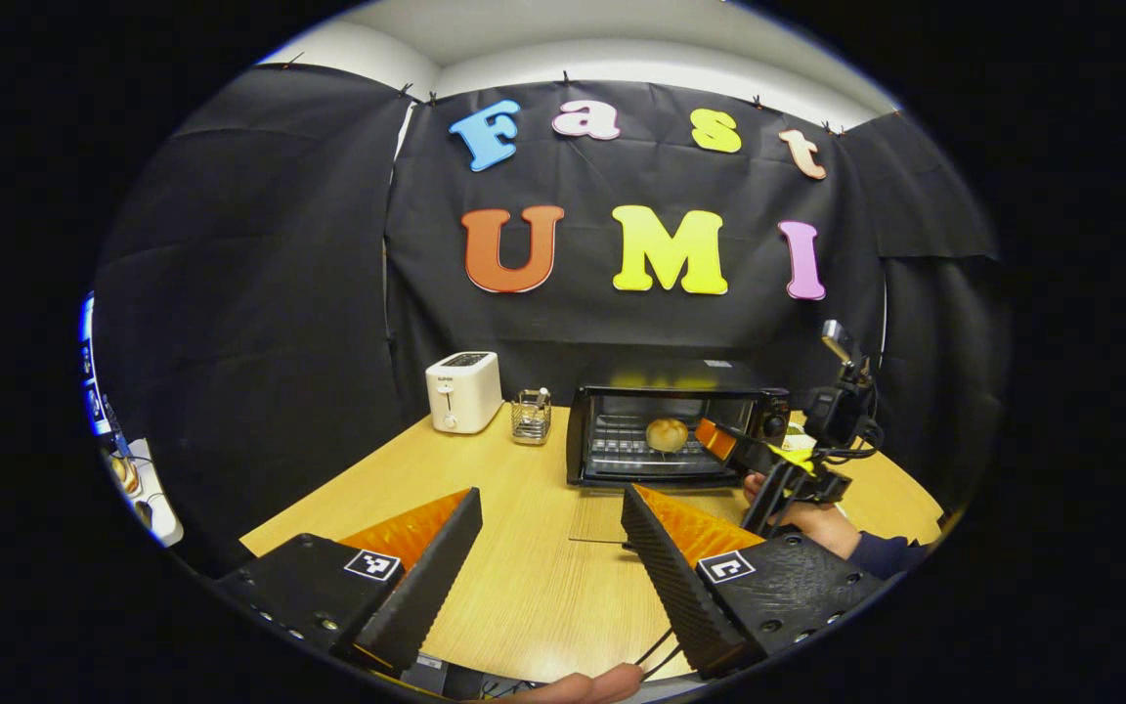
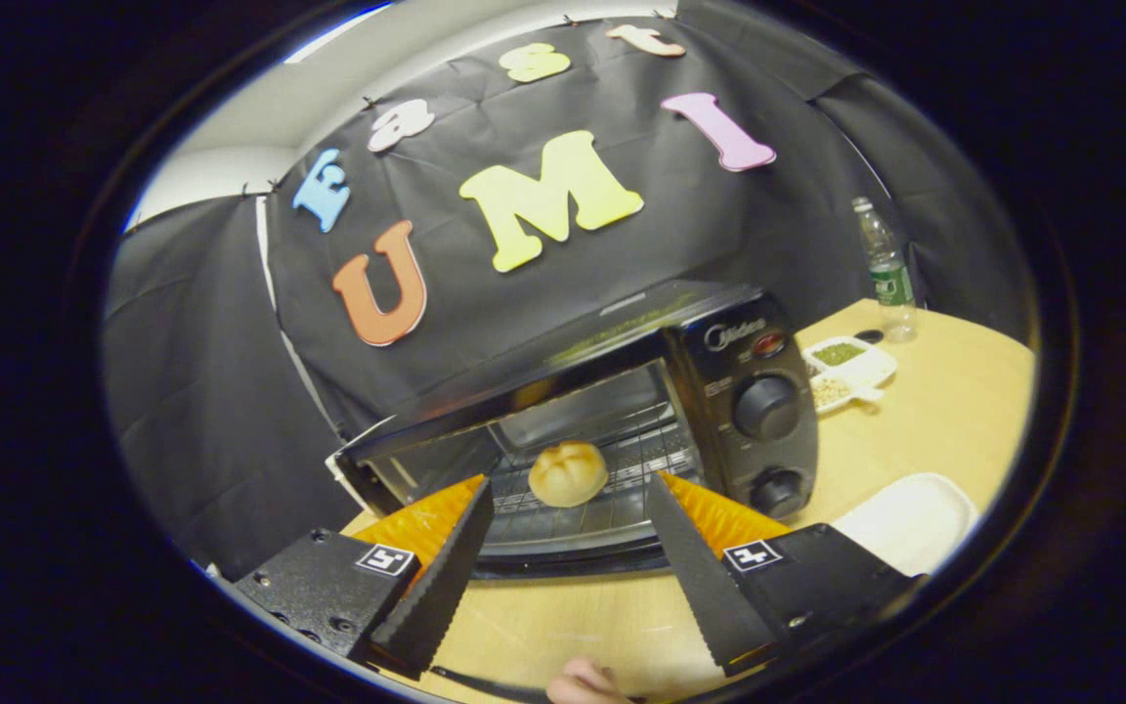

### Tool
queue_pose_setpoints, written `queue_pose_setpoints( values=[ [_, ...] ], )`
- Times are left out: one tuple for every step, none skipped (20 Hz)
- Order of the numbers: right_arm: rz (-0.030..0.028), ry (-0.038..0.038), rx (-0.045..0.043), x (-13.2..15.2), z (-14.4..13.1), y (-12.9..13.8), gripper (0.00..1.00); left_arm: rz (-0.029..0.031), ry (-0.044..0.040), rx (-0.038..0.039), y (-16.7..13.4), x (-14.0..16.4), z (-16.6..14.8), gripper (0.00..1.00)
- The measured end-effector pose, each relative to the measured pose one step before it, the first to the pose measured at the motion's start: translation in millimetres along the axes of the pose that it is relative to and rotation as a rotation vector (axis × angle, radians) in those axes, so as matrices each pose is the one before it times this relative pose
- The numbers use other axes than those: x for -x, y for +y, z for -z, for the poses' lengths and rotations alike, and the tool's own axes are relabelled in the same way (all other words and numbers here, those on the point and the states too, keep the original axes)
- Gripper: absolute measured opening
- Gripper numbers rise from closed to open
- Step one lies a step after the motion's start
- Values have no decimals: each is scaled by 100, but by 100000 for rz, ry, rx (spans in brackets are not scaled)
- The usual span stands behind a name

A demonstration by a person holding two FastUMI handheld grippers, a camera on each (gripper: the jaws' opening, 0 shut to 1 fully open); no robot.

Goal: Open the electric oven with the left hand, put the food in, and close the electric oven.

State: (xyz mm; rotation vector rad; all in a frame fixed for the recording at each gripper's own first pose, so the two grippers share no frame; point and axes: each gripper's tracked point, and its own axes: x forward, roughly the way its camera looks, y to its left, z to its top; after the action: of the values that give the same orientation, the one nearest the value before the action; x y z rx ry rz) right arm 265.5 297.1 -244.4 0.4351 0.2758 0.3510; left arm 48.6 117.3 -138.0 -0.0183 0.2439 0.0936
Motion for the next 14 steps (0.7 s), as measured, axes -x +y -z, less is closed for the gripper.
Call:
queue_pose_setpoints(
  values=[
    [-912,-494,1825,1619,-652,-51,96,1863,983,-159,-640,-821,429,95],
    [-821,-1365,1238,1518,-826,-144,96,957,2169,-695,-408,-870,849,95],
    [-918,-1039,1415,1586,-981,-96,96,-261,3424,-552,18,-939,1318,95],
    [-884,-1521,1205,1502,-1073,-34,96,-355,4194,-144,-176,-916,1397,95],
    [-244,-1550,1207,1545,-1194,-28,96,437,3540,-15,-486,-786,1053,95],
    [1007,-1710,1493,1483,-1337,-350,96,1621,2223,129,-796,-847,643,95],
    [1070,-1900,1949,1482,-1411,-356,96,2180,2094,-158,-896,-819,593,95],
    [-564,-2114,2903,1495,-1412,13,96,1866,2545,86,-869,-764,778,95],
    [-1213,-2437,4399,1816,-1542,389,96,2023,2231,24,-859,-648,753,95],
    [1190,-2362,5043,1536,-1567,-321,96,2640,2072,-190,-1116,-630,695,95],
    [3232,-555,6031,1282,-1039,-1288,96,1898,2511,-279,-959,-472,768,95],
    [2873,-244,4994,1126,-856,-1164,95,1508,2200,-473,-855,-603,532,95],
    [2189,502,2876,1128,-651,-829,95,1142,1899,-465,-765,-576,494,95],
    [1601,-206,369,980,-821,-706,95,1111,1655,-415,-754,-648,422,95]
  ],
)
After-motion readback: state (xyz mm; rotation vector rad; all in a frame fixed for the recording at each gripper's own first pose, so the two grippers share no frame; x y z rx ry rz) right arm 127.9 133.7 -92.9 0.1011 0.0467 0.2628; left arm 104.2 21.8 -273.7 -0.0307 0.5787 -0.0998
